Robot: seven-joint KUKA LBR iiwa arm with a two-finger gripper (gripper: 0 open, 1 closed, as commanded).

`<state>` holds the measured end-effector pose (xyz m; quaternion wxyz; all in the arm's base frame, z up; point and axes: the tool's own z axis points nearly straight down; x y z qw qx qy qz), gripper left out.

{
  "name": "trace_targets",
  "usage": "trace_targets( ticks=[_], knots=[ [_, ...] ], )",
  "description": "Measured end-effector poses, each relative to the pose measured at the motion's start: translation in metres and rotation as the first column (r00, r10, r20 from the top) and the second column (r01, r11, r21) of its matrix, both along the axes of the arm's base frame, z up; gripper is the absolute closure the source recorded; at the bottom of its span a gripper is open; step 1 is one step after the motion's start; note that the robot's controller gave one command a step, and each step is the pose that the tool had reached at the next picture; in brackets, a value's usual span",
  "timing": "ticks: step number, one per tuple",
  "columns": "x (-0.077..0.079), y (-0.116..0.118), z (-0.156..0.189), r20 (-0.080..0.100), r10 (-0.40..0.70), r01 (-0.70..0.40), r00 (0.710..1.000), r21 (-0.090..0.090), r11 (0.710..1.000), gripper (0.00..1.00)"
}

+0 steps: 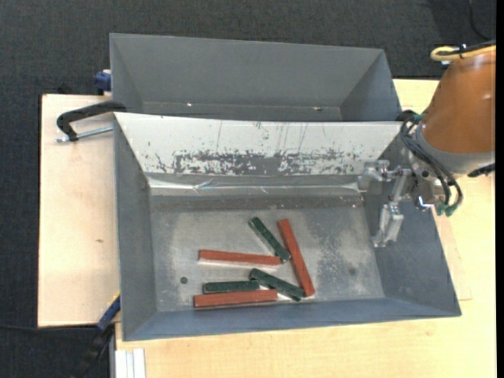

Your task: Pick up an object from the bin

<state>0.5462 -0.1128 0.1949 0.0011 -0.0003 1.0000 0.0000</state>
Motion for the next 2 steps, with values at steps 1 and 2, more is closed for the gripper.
trace_targets(
  ticks=[1, 2],
  knots=[
    [0.000, 0.000, 0.000, 0.000, 0.000, 0.000, 1.000, 0.000, 1.000, 0.00],
    [-0.019, 0.030, 0.001, 0.000, 0.068, -0.068, 0.998, -0.001, 0.998, 0.00]
  ],
)
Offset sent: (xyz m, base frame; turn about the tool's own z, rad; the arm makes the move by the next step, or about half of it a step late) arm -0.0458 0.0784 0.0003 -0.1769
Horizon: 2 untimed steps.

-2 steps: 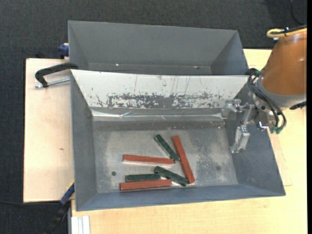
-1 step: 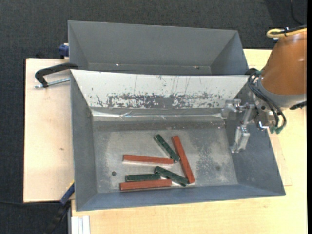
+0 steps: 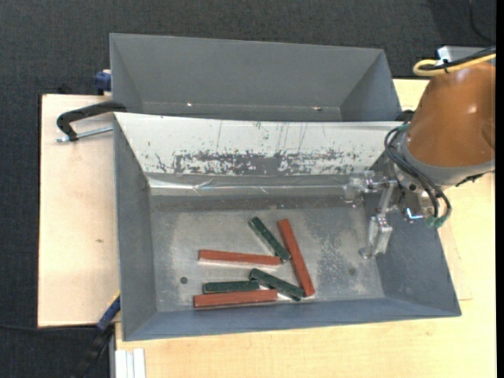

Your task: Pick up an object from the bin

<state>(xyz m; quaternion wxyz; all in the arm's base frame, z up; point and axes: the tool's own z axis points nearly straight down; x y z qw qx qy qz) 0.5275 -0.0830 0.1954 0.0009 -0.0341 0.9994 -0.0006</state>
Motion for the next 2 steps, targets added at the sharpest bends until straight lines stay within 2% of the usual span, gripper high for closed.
trace_targets(
  ticks=[1, 2],
  knots=[
    [-0.017, 0.032, -0.054, 0.002, -0.049, 0.049, 0.999, 0.003, 0.999, 0.00],
    [-0.027, 0.028, -0.069, -0.002, -0.045, 0.045, 0.999, 0.002, 0.999, 0.00]
  ],
)
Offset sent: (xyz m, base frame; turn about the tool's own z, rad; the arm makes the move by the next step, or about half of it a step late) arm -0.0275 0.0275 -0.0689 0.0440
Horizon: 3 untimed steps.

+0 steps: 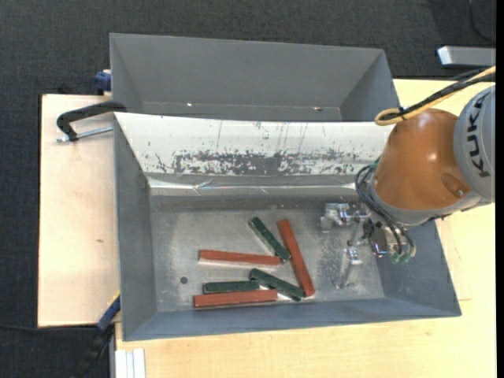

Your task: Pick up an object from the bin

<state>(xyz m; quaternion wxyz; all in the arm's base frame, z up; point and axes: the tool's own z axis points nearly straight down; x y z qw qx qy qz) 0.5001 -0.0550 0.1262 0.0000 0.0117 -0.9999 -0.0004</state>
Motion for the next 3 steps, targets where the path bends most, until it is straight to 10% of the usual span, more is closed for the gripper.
trace_targets(
  ticks=[2, 3],
  knots=[
    [0.043, 0.047, -0.033, 0.006, 0.300, -0.300, 0.954, 0.000, 0.954, 0.00],
    [0.033, 0.071, -0.048, 0.019, 0.533, -0.533, 0.846, -0.014, 0.846, 1.00]
  ],
)
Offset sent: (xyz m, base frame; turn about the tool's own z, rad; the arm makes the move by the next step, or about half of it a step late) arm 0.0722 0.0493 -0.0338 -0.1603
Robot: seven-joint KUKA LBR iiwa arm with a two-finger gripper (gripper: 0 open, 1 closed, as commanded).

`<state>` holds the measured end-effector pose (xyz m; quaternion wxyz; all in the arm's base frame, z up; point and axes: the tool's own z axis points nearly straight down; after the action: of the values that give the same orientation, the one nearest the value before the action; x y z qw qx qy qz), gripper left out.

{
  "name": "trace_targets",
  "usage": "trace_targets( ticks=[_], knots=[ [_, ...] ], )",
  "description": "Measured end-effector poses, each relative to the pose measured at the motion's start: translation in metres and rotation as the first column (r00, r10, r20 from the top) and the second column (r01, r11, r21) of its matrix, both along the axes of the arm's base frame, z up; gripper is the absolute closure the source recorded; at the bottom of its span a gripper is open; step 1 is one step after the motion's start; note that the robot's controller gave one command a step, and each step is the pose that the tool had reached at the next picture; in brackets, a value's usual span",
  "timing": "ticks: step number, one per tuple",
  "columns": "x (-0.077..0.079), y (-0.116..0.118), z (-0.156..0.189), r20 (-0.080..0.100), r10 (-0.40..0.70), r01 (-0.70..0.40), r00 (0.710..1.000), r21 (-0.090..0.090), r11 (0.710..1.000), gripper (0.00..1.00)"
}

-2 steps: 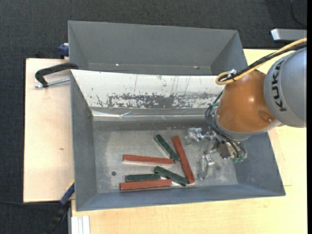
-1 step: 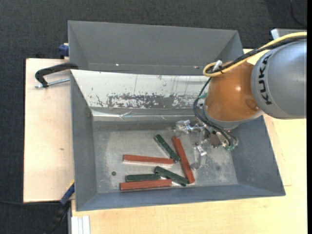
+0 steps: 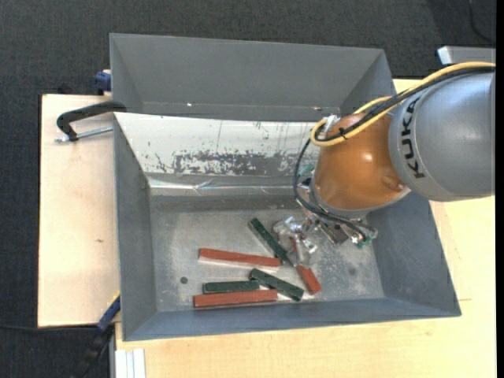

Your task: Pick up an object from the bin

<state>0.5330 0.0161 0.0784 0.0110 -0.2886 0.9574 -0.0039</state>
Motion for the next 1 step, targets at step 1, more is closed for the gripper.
trace_targets(
  ticks=[1],
  knots=[
    [0.0000, 0.0000, 0.0000, 0.000, 0.000, 0.000, 1.000, 0.000, 1.000, 1.00]
  ],
)
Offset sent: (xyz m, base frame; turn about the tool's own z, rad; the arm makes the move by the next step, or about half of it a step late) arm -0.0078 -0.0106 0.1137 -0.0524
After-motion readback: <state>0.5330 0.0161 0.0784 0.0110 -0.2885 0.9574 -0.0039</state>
